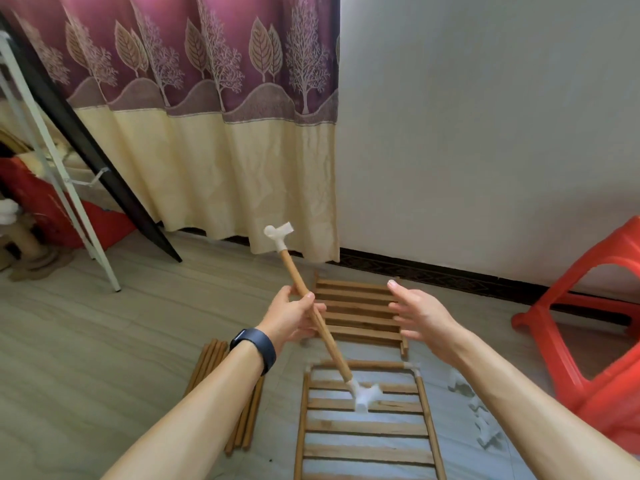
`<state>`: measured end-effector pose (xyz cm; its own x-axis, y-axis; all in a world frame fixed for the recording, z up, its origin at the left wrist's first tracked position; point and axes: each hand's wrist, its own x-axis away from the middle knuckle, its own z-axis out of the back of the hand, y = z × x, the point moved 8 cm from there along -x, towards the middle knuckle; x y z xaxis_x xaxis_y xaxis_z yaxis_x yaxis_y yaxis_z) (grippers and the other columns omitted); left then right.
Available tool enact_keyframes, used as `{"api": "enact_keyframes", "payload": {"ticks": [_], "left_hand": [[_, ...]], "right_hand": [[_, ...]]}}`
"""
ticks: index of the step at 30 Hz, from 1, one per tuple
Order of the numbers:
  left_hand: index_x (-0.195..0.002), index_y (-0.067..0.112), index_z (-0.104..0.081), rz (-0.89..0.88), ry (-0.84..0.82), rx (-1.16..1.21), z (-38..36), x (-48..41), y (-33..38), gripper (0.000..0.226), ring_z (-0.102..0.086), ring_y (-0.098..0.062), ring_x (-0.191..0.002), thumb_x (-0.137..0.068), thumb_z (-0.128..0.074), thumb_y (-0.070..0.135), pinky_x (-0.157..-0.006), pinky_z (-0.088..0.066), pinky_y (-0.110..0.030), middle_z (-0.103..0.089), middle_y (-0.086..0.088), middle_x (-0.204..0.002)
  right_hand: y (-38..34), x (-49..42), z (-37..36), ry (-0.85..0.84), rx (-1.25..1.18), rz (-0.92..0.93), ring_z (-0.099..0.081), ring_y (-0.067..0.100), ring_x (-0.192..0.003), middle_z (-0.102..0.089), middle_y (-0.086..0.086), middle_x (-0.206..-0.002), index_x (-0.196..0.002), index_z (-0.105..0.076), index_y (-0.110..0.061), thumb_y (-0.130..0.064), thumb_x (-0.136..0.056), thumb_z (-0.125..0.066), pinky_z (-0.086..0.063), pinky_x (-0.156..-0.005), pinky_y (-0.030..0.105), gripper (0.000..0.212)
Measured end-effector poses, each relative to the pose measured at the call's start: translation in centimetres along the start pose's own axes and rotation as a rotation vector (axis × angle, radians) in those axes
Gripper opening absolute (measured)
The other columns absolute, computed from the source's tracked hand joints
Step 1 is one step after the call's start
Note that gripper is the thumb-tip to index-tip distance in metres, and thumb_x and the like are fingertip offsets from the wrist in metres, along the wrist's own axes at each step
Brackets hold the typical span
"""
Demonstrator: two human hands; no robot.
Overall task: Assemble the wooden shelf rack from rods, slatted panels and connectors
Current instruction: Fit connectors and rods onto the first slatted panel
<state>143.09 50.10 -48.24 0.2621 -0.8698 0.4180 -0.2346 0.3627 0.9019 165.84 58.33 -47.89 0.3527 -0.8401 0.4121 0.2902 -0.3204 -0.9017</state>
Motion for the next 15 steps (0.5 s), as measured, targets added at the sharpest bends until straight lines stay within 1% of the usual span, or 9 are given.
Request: {"api": "enact_keyframes", "payload": {"ticks": [2, 5, 7, 9, 10, 12, 13, 15], "left_hand": [[-0.137, 0.010, -0.041, -0.009, 0.087, 0.117, 0.5, 0.1, 0.4, 0.033, -0.071, -0.025, -0.098, -0.106, -0.048, 0.020, -0.074, -0.056, -0.038, -0.073, -0.012, -0.114], [-0.133, 0.004, -0.041, -0.035, 0.192, 0.273, 1.5, 0.1, 0.7, 0.032, -0.073, -0.022, -0.090, -0.107, -0.046, 0.021, -0.067, -0.058, -0.034, -0.071, -0.012, -0.117], [-0.133, 0.003, -0.041, -0.050, 0.223, 0.310, 2.0, 0.0, 0.7, 0.033, -0.074, -0.022, -0.090, -0.107, -0.046, 0.022, -0.069, -0.060, -0.035, -0.072, -0.011, -0.116], [-0.134, 0.004, -0.041, -0.055, 0.230, 0.354, 2.2, 0.0, 0.7, 0.033, -0.074, -0.024, -0.092, -0.106, -0.046, 0.022, -0.072, -0.060, -0.036, -0.071, -0.012, -0.117], [-0.134, 0.004, -0.041, -0.057, 0.232, 0.377, 2.3, 0.0, 0.6, 0.034, -0.074, -0.025, -0.093, -0.106, -0.046, 0.022, -0.072, -0.061, -0.036, -0.071, -0.013, -0.117], [-0.135, 0.004, -0.042, -0.055, 0.227, 0.410, 2.3, 0.0, 0.6, 0.034, -0.073, -0.027, -0.095, -0.107, -0.046, 0.022, -0.071, -0.061, -0.036, -0.071, -0.015, -0.118], [-0.135, 0.004, -0.042, -0.051, 0.223, 0.420, 2.2, 0.0, 0.6, 0.033, -0.073, -0.028, -0.097, -0.107, -0.046, 0.021, -0.072, -0.061, -0.036, -0.071, -0.015, -0.118], [-0.132, 0.004, -0.046, -0.037, 0.213, 0.427, 2.1, -0.1, 0.5, 0.031, -0.073, -0.029, -0.098, -0.106, -0.046, 0.021, -0.075, -0.060, -0.038, -0.072, -0.016, -0.116]], "right_hand": [[0.3, 0.2, -0.5, -0.045, 0.083, -0.024, -0.056, 0.022, -0.114, -0.056, 0.008, -0.138, -0.137, -0.048, -0.019, -0.064, -0.087, -0.060, -0.045, -0.096, 0.041, 0.068], [0.5, 0.3, -1.3, -0.106, 0.120, -0.042, -0.058, 0.021, -0.113, -0.052, 0.005, -0.135, -0.143, -0.043, -0.020, -0.062, -0.086, -0.064, -0.049, -0.092, 0.038, 0.073], [0.4, 0.4, -1.5, -0.122, 0.056, -0.036, -0.064, 0.026, -0.112, -0.052, 0.010, -0.137, -0.145, -0.040, -0.018, -0.053, -0.085, -0.071, -0.054, -0.091, 0.039, 0.076], [0.3, 0.3, -1.5, -0.098, -0.052, -0.021, -0.071, 0.029, -0.103, -0.059, 0.016, -0.130, -0.144, -0.041, -0.013, -0.035, -0.084, -0.078, -0.057, -0.091, 0.039, 0.073], [0.1, 0.3, -1.4, -0.082, -0.087, -0.007, -0.073, 0.029, -0.101, -0.063, 0.017, -0.125, -0.141, -0.044, -0.010, -0.026, -0.083, -0.079, -0.057, -0.094, 0.040, 0.069], [-0.2, 0.4, -1.2, -0.073, -0.136, 0.023, -0.072, 0.027, -0.103, -0.067, 0.016, -0.120, -0.134, -0.052, -0.007, -0.012, -0.083, -0.079, -0.054, -0.099, 0.040, 0.058], [-0.3, 0.5, -1.2, -0.077, -0.172, 0.034, -0.072, 0.027, -0.104, -0.067, 0.016, -0.119, -0.128, -0.055, -0.008, -0.008, -0.083, -0.078, -0.053, -0.100, 0.039, 0.051], [-0.6, 0.8, -0.9, -0.081, -0.255, 0.054, -0.072, 0.027, -0.104, -0.069, 0.016, -0.117, -0.111, -0.062, -0.012, -0.008, -0.084, -0.077, -0.054, -0.098, 0.038, 0.032]]}}
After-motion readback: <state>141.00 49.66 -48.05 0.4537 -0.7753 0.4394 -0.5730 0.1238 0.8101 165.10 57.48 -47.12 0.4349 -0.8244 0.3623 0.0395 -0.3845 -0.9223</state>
